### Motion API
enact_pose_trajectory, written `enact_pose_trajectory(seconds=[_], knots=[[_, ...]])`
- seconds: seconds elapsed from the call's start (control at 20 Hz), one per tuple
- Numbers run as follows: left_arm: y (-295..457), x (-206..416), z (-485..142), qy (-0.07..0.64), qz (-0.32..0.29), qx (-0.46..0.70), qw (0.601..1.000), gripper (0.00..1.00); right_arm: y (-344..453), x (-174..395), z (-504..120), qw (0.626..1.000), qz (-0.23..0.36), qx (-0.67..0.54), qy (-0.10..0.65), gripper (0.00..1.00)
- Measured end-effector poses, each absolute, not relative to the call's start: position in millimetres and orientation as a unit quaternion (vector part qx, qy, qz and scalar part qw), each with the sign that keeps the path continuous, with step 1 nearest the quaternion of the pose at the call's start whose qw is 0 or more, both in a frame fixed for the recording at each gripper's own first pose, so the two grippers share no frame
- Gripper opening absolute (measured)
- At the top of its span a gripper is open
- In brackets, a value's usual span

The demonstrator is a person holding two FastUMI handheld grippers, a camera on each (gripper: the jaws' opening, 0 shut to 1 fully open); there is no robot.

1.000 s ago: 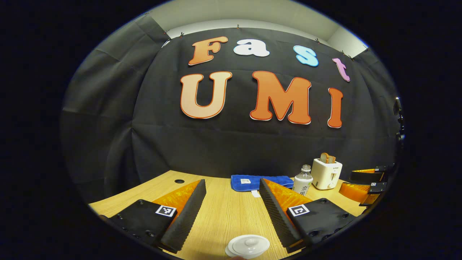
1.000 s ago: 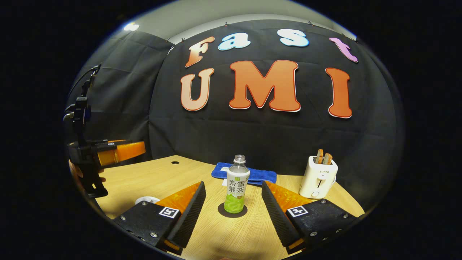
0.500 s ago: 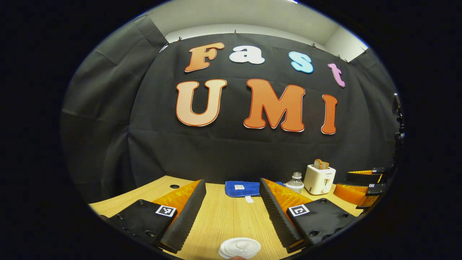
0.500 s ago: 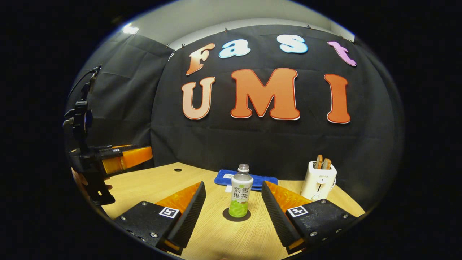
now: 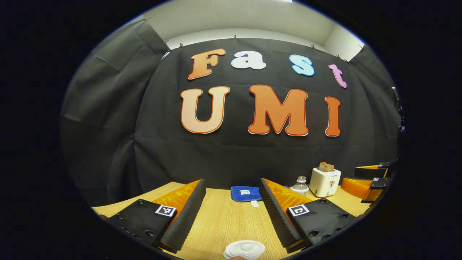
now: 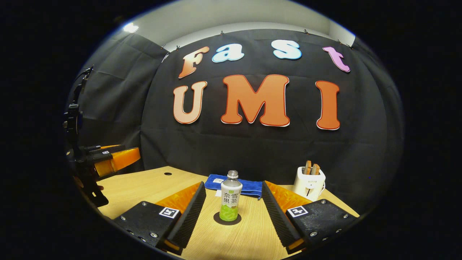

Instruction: Open the teacup lid with one hand, grasp the water bottle and pour water into the teacup with the other hand; after pouring, place the water bottle on the coaster and then close the teacup lid.

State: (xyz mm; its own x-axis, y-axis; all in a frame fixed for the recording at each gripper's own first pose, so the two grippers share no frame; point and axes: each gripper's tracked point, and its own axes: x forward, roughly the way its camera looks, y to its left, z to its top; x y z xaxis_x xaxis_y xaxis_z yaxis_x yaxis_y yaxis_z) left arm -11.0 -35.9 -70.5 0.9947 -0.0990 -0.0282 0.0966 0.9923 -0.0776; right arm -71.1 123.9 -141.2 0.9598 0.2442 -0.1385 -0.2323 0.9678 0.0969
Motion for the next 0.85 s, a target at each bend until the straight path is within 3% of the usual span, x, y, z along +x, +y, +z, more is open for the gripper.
enact_pose_trajectory(seconds=[0.85], knots=[[-55.3, -9.7, -76.9, 0.009, -0.073, -0.022, 0.997, 0.95, 94.0, -68.7, -123.4, 0.996, 0.061, 0.043, 0.039, 0.93]])
